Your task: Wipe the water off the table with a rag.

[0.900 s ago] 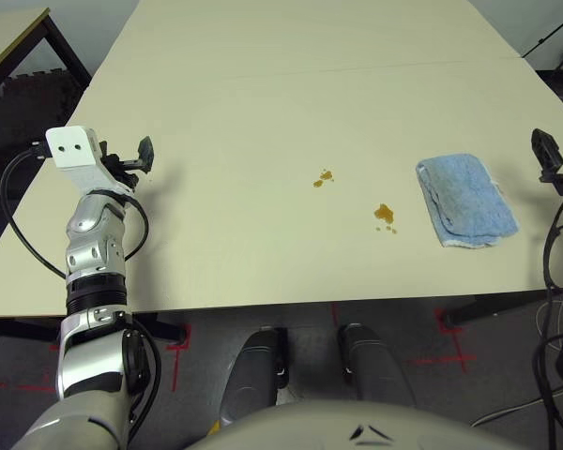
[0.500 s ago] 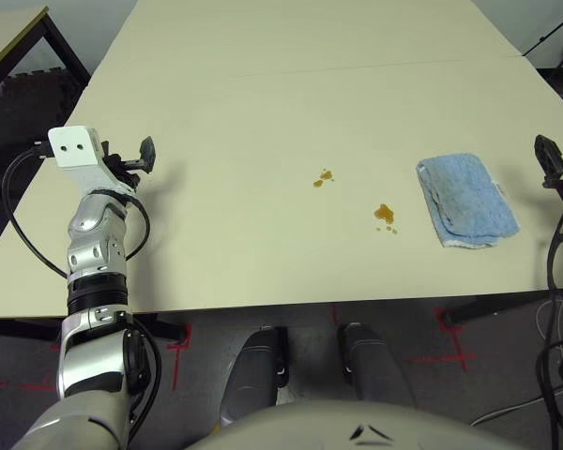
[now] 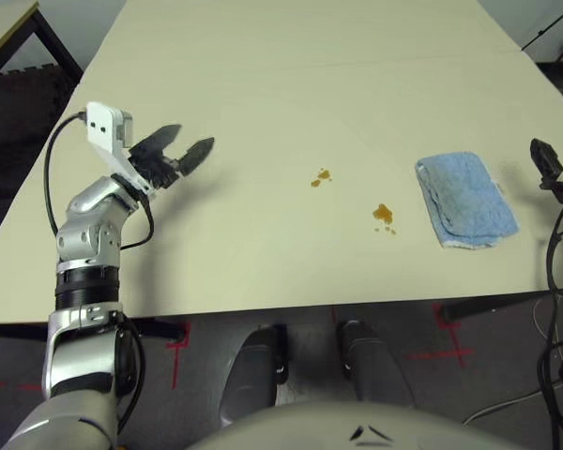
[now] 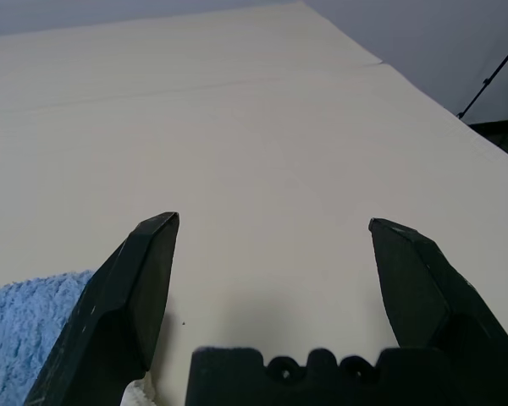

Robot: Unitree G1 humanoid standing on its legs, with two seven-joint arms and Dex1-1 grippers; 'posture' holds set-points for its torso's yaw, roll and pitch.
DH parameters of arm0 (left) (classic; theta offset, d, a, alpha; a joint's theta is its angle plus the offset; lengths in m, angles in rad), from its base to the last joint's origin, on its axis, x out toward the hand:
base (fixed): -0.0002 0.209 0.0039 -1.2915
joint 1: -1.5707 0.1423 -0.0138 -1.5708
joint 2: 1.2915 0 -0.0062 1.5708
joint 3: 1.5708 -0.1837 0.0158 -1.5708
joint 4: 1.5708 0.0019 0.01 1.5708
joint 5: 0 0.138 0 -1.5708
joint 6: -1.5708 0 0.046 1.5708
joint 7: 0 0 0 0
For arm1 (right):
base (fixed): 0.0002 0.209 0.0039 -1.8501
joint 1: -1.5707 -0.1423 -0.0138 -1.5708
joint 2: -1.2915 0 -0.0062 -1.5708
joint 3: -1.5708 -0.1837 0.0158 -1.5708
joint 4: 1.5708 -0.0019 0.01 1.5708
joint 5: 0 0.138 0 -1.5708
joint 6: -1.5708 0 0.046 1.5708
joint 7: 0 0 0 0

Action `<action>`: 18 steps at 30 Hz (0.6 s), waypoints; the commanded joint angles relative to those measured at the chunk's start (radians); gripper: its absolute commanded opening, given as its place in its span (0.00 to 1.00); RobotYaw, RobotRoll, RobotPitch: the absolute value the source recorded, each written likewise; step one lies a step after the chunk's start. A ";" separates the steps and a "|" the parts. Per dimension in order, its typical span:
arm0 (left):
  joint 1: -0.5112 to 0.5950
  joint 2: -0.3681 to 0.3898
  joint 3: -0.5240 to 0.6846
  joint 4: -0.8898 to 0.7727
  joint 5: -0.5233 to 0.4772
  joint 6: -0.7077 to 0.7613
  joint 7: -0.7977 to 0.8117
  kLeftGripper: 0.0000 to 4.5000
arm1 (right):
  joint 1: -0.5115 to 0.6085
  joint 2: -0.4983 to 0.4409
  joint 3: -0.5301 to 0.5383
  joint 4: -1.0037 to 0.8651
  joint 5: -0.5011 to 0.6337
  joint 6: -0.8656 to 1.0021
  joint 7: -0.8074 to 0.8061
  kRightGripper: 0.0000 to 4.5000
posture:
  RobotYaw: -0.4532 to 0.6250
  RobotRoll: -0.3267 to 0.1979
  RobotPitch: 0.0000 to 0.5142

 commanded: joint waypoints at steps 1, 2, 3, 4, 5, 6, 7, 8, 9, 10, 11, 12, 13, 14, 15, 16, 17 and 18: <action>0.044 0.031 -0.037 -0.061 -0.019 0.025 -0.086 1.00 | -0.012 -0.014 -0.001 -0.024 0.019 0.057 0.006 1.00 | 0.27 0.62 0.33; 0.049 0.033 -0.042 -0.067 -0.021 0.032 -0.098 1.00 | -0.013 -0.017 -0.003 -0.034 0.025 0.081 0.009 1.00 | 0.27 0.62 0.33; 0.052 0.033 -0.048 -0.073 -0.019 0.032 -0.109 1.00 | -0.013 -0.024 -0.002 -0.051 0.034 0.115 0.018 1.00 | 0.26 0.62 0.33; 0.053 0.033 -0.054 -0.075 -0.014 0.031 -0.117 1.00 | -0.010 -0.031 0.002 -0.070 0.040 0.150 0.026 1.00 | 0.26 0.62 0.33; 0.053 0.033 -0.063 -0.074 -0.004 0.027 -0.125 1.00 | -0.005 -0.040 0.009 -0.094 0.046 0.191 0.037 1.00 | 0.26 0.62 0.33; 0.051 0.031 -0.069 -0.071 0.005 0.020 -0.129 1.00 | 0.000 -0.047 0.016 -0.119 0.052 0.230 0.049 1.00 | 0.26 0.62 0.33; 0.046 0.026 -0.073 -0.066 0.009 0.017 -0.127 1.00 | 0.011 -0.054 0.027 -0.151 0.059 0.279 0.067 1.00 | 0.26 0.62 0.33; 0.042 0.022 -0.076 -0.061 0.012 0.014 -0.125 1.00 | 0.023 -0.059 0.039 -0.185 0.066 0.324 0.083 1.00 | 0.25 0.62 0.33; 0.038 0.019 -0.078 -0.057 0.014 0.011 -0.123 1.00 | 0.035 -0.062 0.050 -0.216 0.069 0.362 0.093 1.00 | 0.25 0.62 0.33; 0.034 0.016 -0.080 -0.052 0.015 0.010 -0.121 1.00 | 0.050 -0.064 0.063 -0.250 0.074 0.403 0.103 1.00 | 0.25 0.62 0.33; 0.030 0.013 -0.082 -0.048 0.017 0.008 -0.120 1.00 | 0.063 -0.062 0.075 -0.281 0.078 0.435 0.110 1.00 | 0.25 0.62 0.33; 0.027 0.011 -0.083 -0.046 0.018 0.006 -0.119 1.00 | 0.074 -0.060 0.082 -0.306 0.080 0.463 0.114 1.00 | 0.24 0.62 0.33; 0.025 0.009 -0.084 -0.045 0.020 0.004 -0.118 1.00 | 0.086 -0.058 0.090 -0.329 0.081 0.486 0.117 1.00 | 0.24 0.62 0.33; 0.023 0.008 -0.085 -0.044 0.021 0.004 -0.117 1.00 | 0.097 -0.056 0.098 -0.348 0.080 0.503 0.120 1.00 | 0.25 0.62 0.34; 0.022 0.008 -0.086 -0.044 0.021 0.002 -0.116 1.00 | 0.110 -0.053 0.105 -0.365 0.080 0.519 0.123 1.00 | 0.25 0.62 0.34; 0.022 0.007 -0.087 -0.044 0.021 0.001 -0.116 1.00 | 0.126 -0.051 0.113 -0.382 0.079 0.534 0.127 1.00 | 0.25 0.62 0.34; 0.021 0.007 -0.087 -0.044 0.021 0.000 -0.114 1.00 | 0.140 -0.050 0.120 -0.395 0.078 0.546 0.130 1.00 | 0.25 0.62 0.34; 0.021 0.007 -0.087 -0.044 0.021 -0.001 -0.114 1.00 | 0.153 -0.049 0.125 -0.407 0.076 0.554 0.133 1.00 | 0.25 0.62 0.34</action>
